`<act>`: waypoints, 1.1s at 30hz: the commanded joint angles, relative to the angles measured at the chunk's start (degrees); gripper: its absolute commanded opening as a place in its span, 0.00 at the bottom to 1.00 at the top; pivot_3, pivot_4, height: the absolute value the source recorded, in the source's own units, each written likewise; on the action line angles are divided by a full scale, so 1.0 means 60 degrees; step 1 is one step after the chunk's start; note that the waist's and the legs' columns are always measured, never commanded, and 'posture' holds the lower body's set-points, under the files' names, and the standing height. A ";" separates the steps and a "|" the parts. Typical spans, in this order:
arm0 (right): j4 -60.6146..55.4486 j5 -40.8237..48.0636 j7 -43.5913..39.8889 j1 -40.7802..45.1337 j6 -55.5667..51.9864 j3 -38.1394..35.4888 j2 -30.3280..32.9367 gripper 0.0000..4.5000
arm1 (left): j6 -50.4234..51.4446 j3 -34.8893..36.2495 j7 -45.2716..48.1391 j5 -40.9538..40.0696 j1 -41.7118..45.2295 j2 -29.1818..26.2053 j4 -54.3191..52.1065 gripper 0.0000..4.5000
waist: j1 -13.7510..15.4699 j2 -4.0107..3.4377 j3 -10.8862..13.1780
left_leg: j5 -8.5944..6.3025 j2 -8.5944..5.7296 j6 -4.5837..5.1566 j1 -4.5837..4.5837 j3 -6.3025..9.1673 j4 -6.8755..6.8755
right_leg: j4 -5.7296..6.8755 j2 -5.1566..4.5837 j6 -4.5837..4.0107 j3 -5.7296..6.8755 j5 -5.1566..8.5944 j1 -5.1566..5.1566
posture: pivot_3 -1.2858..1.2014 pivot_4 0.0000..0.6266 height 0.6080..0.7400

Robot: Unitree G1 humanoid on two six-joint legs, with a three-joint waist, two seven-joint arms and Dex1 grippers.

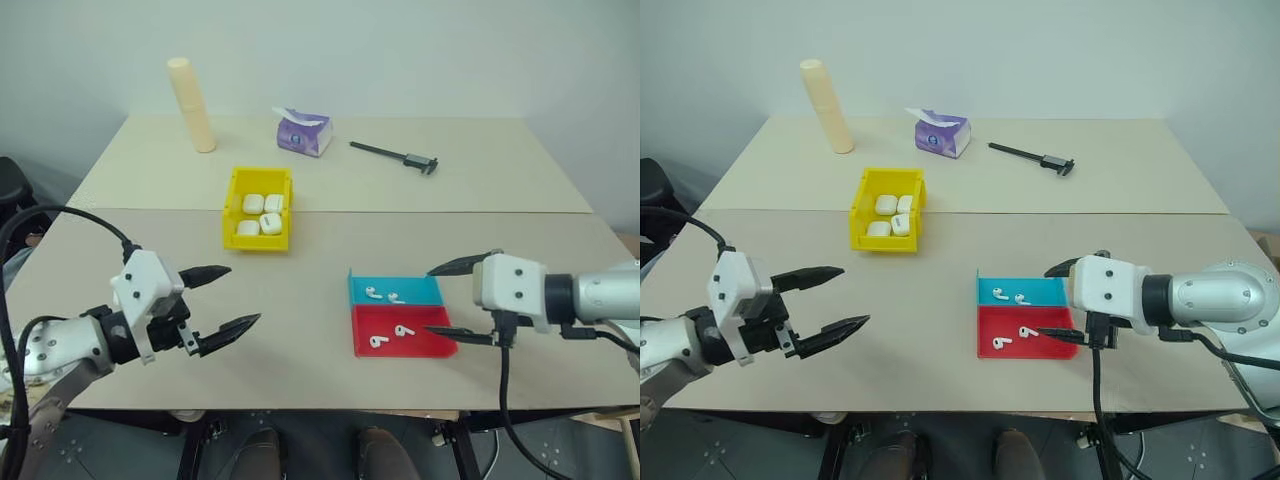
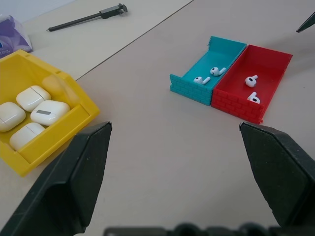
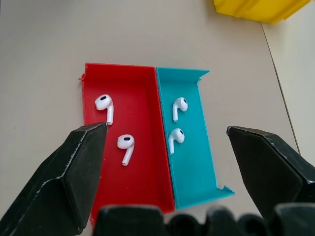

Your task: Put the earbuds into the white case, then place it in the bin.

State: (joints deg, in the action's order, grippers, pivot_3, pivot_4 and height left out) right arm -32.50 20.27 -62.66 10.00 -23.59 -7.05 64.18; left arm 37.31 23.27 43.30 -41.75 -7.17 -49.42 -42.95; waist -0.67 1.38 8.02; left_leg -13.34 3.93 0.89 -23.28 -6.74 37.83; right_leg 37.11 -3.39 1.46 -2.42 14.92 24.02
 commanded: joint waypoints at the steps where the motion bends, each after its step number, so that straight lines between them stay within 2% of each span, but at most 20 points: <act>1: 0.0050 -0.0170 -0.0077 0.0202 0.0343 -0.0005 0.0054 1.00 | -0.0083 0.0052 -0.0143 -0.0076 0.0018 0.0078 -0.0176 1.00 | -0.0001 0.0000 0.0000 | 0.0000 0.0000 0.0000 0.0000 0.0000 0.0000 | 0.0000 0.0000 0.0000 0.0000 0.0000 0.0000 | 0.52 0.24 1.00; 10: 0.0431 -0.0612 -0.0030 0.0465 0.0757 0.0487 -0.0185 1.00 | 0.0366 -0.0157 -0.1222 -0.0104 0.0063 0.0259 -0.0774 1.00 | -0.0004 0.0002 -0.0001 | 0.0000 0.0000 0.0000 0.0000 0.0001 0.0000 | 0.0000 0.0000 0.0000 -0.0001 0.0000 -0.0002 | 0.52 0.24 1.00; 13: 0.0604 -0.0713 -0.0096 0.0574 0.0912 0.0617 -0.0230 1.00 | 0.1463 -0.0331 -0.2675 0.0017 0.0471 0.0298 -0.1077 1.00 | -0.0002 0.0002 -0.0001 | 0.0000 0.0000 0.0000 0.0003 0.0005 0.0000 | 0.0002 0.0001 0.0000 -0.0001 0.0000 -0.0003 | 0.52 0.24 1.00; 16: 0.0898 -0.0797 -0.0088 0.0866 0.0984 0.0786 -0.0385 1.00 | 0.3764 -0.0836 -0.4994 0.0542 0.1444 0.0279 -0.1646 1.00 | 0.0011 0.0006 0.0001 | 0.0001 -0.0003 0.0000 0.0014 0.0015 0.0004 | 0.0003 0.0002 0.0003 0.0000 -0.0002 -0.0023 | 0.52 0.24 1.00; 19: 0.1034 -0.0933 -0.0024 0.0998 0.0995 0.0874 -0.0501 1.00 | 0.5551 -0.0614 -0.5888 -0.0086 0.2385 0.0488 -0.2111 1.00 | 0.0007 0.0023 0.0001 | 0.0001 -0.0005 0.0000 0.0021 0.0021 0.0006 | 0.0000 0.0001 0.0007 0.0002 -0.0004 -0.0037 | 0.52 0.24 1.00; 20: 0.1006 -0.0915 -0.0026 0.0968 0.0929 0.0864 -0.0516 1.00 | 0.7112 -0.0513 -0.6455 0.0194 0.3381 0.1273 -0.2042 1.00 | 0.0007 0.0024 0.0002 | 0.0000 -0.0006 0.0000 0.0020 0.0022 0.0006 | 0.0000 0.0000 0.0008 0.0002 -0.0003 -0.0036 | 0.52 0.24 1.00; 22: 0.0887 -0.0885 -0.0025 0.0823 0.0839 0.0805 -0.0512 1.00 | 0.8882 -0.0426 -0.8172 0.0681 0.4696 0.2661 -0.1520 1.00 | 0.0119 0.0026 0.0004 | 0.0001 -0.0020 0.0001 0.0017 0.0030 0.0013 | 0.0000 -0.0003 0.0015 0.0011 0.0000 -0.0046 | 0.52 0.24 1.00; 24: 0.0807 -0.0968 0.0041 0.0660 0.0784 0.0808 -0.0499 1.00 | 0.9198 -0.0062 -1.0036 -0.1349 0.5070 0.2612 0.0270 1.00 | 0.0152 0.0039 -0.0002 | 0.0002 -0.0016 0.0000 0.0024 0.0045 0.0018 | -0.0003 0.0005 0.0016 0.0021 -0.0002 -0.0070 | 0.52 0.24 1.00; 25: 0.0789 -0.1015 0.0079 0.0577 0.0790 0.0827 -0.0513 1.00 | 0.9198 -0.0090 -1.0683 -0.1731 0.5163 0.2406 0.0499 1.00 | 0.0116 0.0038 -0.0002 | 0.0001 -0.0013 0.0001 0.0050 0.0053 0.0015 | -0.0004 0.0002 0.0016 0.0016 -0.0002 -0.0090 | 0.52 0.24 1.00; 29: 0.0796 -0.1268 0.0266 0.0442 0.0808 0.1003 -0.0593 1.00 | 0.9198 0.0114 -1.4426 -0.5656 0.5726 0.0978 0.2741 1.00 | -0.0016 0.0081 0.0024 | -0.0002 -0.0001 0.0002 0.0073 0.0052 0.0000 | 0.0002 -0.0004 0.0009 0.0004 0.0002 -0.0099 | 0.52 0.24 1.00; 30: 0.0800 -0.1309 0.0302 0.0438 0.0812 0.1026 -0.0618 1.00 | 0.7670 -0.0632 -1.6288 -0.8330 0.5384 -0.0329 0.3296 1.00 | -0.0008 0.0085 0.0025 | -0.0001 -0.0006 0.0001 0.0073 0.0051 0.0001 | 0.0003 -0.0014 0.0010 0.0004 0.0002 -0.0099 | 0.52 0.24 1.00; 31: 0.0788 -0.1315 0.0334 0.0434 0.0756 0.1033 -0.0644 1.00 | 0.6484 -0.1170 -1.7853 -1.0187 0.5123 -0.1230 0.3674 1.00 | -0.0032 0.0118 0.0044 | -0.0001 -0.0005 0.0001 0.0078 0.0053 0.0003 | 0.0003 -0.0018 0.0011 0.0006 0.0001 -0.0108 | 0.52 0.24 1.00; 32: 0.0768 -0.1339 0.0357 0.0428 0.0715 0.1044 -0.0668 1.00 | 0.5595 -0.1556 -1.8916 -1.1364 0.4928 -0.1820 0.3989 1.00 | -0.0041 0.0121 0.0046 | -0.0003 0.0027 -0.0002 0.0086 0.0054 -0.0004 | 0.0001 -0.0021 0.0007 0.0000 -0.0001 -0.0105 | 0.52 0.24 1.00; 33: 0.0755 -0.1364 0.0380 0.0421 0.0688 0.1060 -0.0685 1.00 | 0.5064 -0.1797 -1.9392 -1.1875 0.4802 -0.2168 0.4110 1.00 | -0.0015 0.0114 0.0047 | -0.0005 0.0043 -0.0011 0.0089 0.0055 -0.0008 | 0.0007 -0.0031 0.0004 0.0001 0.0000 -0.0106 | 0.52 0.24 1.00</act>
State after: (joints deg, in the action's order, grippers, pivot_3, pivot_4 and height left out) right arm -26.69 12.36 -60.98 12.22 -19.25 -0.21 60.24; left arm 74.20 14.42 -65.30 -104.06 22.09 -61.30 -19.03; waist -0.76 2.06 8.31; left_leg -13.39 4.14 0.79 -22.67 -6.41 37.75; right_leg 37.15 -3.82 1.46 -2.41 14.93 23.33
